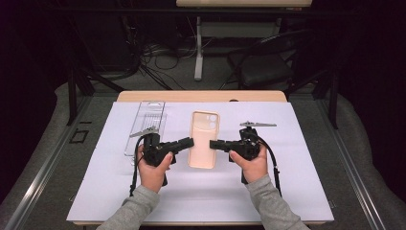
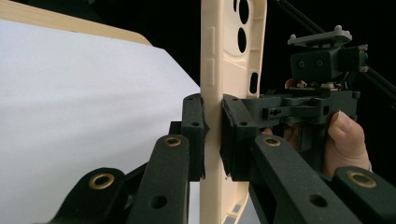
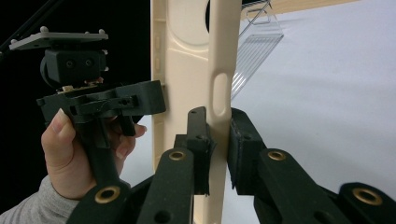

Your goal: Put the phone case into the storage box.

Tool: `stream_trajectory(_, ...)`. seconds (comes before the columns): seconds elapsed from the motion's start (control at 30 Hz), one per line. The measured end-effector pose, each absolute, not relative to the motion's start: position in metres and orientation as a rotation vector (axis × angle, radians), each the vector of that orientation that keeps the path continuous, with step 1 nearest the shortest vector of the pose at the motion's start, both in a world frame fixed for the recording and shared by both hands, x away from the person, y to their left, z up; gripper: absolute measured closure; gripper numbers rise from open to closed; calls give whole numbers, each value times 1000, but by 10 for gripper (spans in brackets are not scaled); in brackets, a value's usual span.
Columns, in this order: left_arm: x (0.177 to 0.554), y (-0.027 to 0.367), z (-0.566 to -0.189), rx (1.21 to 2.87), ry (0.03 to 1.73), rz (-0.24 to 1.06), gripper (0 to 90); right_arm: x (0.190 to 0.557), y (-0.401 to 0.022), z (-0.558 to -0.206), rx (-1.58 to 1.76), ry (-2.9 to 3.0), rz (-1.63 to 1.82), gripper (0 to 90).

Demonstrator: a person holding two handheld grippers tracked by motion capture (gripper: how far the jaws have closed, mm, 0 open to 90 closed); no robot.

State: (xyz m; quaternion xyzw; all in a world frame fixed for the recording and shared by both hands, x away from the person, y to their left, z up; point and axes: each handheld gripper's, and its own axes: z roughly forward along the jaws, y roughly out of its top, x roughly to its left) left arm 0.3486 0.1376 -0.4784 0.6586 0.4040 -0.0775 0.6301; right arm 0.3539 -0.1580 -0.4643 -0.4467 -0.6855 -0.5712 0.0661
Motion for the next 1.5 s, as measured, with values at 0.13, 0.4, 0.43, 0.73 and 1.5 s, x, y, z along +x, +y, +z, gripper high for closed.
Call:
stream_trajectory(0.13, 349, 138, -479, 1502, 928, -183, 811, 354, -158, -465, -1346, -2064, -1723, 808)
stream_trajectory(0.4, 349, 138, -480, 1503, 927, -181, 808, 353, -158, -465, -1345, -2061, -1731, 810)
stream_trajectory(0.43, 350, 138, -480, 1503, 928, -180, 808, 353, -158, -465, -1345, -2063, -1734, 810)
stream_trajectory(0.73, 350, 138, -480, 1502, 931, -183, 806, 353, -158, -465, -1353, -2055, -1731, 811)
stream_trajectory(1.5, 353, 142, -479, 1506, 937, -165, 687, 354, -166, -466, -1398, -2081, -1749, 811)
